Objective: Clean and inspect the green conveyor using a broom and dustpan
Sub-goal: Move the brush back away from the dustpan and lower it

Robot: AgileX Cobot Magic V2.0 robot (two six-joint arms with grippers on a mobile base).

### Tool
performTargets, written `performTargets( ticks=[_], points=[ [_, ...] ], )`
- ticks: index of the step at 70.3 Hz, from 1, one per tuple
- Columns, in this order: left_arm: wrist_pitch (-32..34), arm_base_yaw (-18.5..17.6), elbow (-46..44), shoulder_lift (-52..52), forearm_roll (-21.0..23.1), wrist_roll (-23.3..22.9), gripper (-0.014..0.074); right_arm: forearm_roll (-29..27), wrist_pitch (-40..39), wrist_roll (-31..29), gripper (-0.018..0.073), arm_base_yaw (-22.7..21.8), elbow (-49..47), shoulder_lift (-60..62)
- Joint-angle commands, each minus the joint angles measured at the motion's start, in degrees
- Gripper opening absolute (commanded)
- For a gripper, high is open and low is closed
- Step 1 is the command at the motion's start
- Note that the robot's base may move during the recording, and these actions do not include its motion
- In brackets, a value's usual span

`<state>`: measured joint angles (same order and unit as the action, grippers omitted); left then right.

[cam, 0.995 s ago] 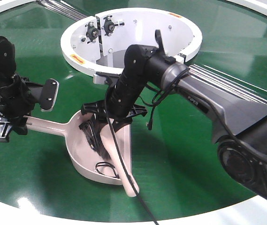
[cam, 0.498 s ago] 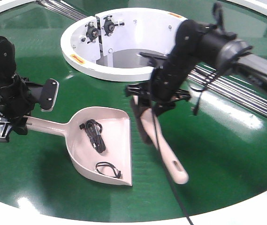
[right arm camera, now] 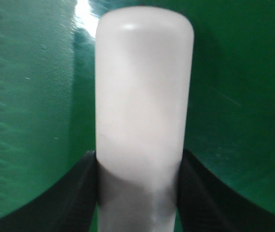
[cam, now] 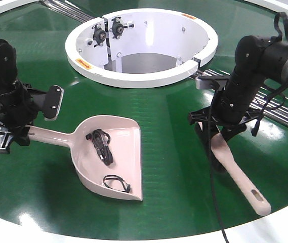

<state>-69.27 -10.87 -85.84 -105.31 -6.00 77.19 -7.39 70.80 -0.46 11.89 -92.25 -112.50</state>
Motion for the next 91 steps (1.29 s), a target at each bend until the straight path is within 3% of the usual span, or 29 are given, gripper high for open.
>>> performTargets(
  ticks=[1,91],
  points=[
    [0.59,-0.52,-1.5,2.86,1.45,-0.57,-0.0006,0.77,3.08,-1.07,-0.0004,-0.27,-1.04,3.03],
    [0.59,-0.52,-1.5,2.86,1.45,-0.57,-0.0006,1.23,3.12,-2.42,0.0026,-0.27,-1.04,-2.79]
  ],
)
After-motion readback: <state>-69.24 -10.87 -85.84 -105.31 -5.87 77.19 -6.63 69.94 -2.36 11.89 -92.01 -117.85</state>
